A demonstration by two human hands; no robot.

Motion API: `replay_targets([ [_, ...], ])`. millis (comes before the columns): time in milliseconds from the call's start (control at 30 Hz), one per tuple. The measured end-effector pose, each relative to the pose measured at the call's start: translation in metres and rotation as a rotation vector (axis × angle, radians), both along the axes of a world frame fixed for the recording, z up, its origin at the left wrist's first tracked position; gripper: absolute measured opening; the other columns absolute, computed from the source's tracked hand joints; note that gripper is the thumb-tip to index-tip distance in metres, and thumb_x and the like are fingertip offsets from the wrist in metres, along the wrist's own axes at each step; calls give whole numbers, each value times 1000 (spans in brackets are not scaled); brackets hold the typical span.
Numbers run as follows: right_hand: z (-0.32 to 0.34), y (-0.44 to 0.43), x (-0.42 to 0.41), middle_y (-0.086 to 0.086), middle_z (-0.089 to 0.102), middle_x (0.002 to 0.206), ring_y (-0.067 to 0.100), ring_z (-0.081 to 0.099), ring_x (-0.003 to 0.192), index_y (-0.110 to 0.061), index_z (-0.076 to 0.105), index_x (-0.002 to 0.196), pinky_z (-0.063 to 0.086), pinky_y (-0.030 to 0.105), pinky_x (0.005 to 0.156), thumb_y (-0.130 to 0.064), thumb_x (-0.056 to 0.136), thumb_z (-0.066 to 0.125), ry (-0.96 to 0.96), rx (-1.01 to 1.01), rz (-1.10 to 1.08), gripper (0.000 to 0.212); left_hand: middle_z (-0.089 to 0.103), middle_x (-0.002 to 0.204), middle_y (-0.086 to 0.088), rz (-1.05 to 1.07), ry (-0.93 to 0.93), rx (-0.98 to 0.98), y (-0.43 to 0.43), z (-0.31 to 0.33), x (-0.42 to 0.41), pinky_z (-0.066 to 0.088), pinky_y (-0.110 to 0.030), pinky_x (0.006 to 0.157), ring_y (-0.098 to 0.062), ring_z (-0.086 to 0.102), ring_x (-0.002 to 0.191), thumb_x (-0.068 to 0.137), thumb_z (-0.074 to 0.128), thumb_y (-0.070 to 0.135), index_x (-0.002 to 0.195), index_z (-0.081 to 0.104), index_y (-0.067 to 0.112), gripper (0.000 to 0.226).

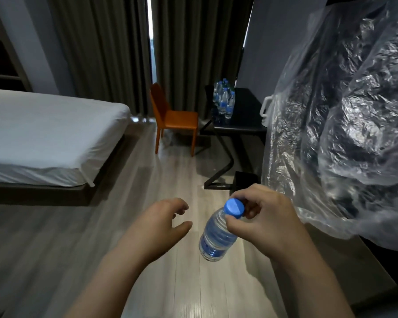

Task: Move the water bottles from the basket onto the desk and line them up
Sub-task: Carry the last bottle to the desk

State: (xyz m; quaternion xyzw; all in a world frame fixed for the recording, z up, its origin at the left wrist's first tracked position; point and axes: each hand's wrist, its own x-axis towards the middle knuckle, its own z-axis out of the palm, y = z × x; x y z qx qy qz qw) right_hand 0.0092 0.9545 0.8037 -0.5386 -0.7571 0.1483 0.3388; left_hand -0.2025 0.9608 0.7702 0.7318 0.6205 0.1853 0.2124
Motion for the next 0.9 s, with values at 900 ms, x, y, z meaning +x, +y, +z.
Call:
replay_targets([
  [900,-10,417,21,-13,58,76,4,56,72,-32,68,79,46,16,57,-39,60,65,-47,-92,-14,21,58,116,21,44,53,-39,406,-19,6,43,-13,82,3,55,103,86,58,47,119,54,36,35],
])
